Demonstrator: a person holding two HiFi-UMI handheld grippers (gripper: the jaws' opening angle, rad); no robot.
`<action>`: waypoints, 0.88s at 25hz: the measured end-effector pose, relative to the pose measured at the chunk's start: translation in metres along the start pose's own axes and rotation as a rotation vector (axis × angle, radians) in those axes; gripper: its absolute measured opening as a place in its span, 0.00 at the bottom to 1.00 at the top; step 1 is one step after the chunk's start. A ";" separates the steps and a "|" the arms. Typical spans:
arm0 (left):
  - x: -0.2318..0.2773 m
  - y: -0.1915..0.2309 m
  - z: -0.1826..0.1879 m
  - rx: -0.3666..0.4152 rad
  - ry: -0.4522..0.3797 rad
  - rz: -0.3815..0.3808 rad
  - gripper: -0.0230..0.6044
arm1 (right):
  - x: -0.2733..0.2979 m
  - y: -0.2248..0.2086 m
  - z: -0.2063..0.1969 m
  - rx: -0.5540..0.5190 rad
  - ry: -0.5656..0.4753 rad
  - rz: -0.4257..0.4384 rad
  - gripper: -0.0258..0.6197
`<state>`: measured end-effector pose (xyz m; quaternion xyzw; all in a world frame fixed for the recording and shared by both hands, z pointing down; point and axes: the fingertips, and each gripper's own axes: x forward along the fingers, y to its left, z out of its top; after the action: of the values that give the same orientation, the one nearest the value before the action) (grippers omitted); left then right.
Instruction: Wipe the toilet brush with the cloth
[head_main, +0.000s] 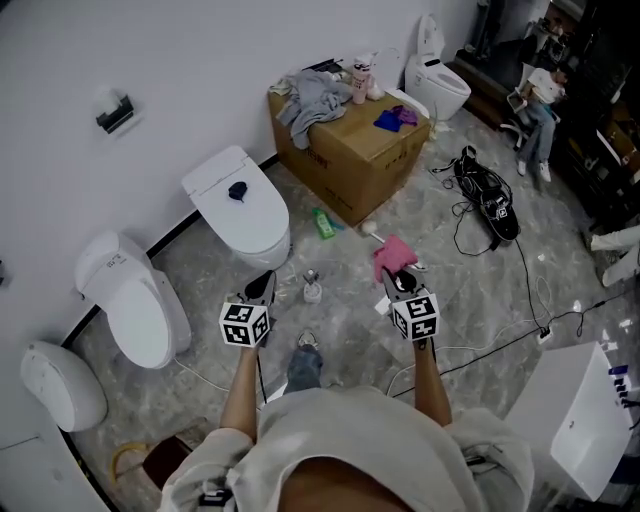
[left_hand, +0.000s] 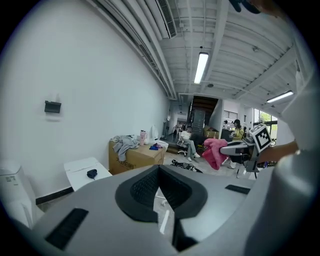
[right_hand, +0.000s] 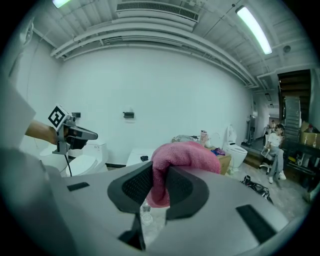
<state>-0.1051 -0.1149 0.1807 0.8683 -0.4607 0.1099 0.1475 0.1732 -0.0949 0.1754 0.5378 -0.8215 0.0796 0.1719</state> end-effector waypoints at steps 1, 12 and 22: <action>-0.005 -0.005 0.002 -0.001 -0.008 0.005 0.07 | -0.009 -0.003 -0.002 0.000 -0.003 -0.008 0.17; -0.037 -0.035 -0.005 -0.035 -0.048 0.037 0.07 | -0.065 -0.018 -0.023 0.003 -0.002 -0.058 0.17; -0.042 -0.042 -0.004 -0.005 -0.052 0.038 0.07 | -0.068 -0.013 -0.018 0.008 -0.026 -0.055 0.17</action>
<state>-0.0941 -0.0589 0.1639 0.8616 -0.4811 0.0889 0.1356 0.2126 -0.0366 0.1662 0.5619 -0.8082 0.0711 0.1612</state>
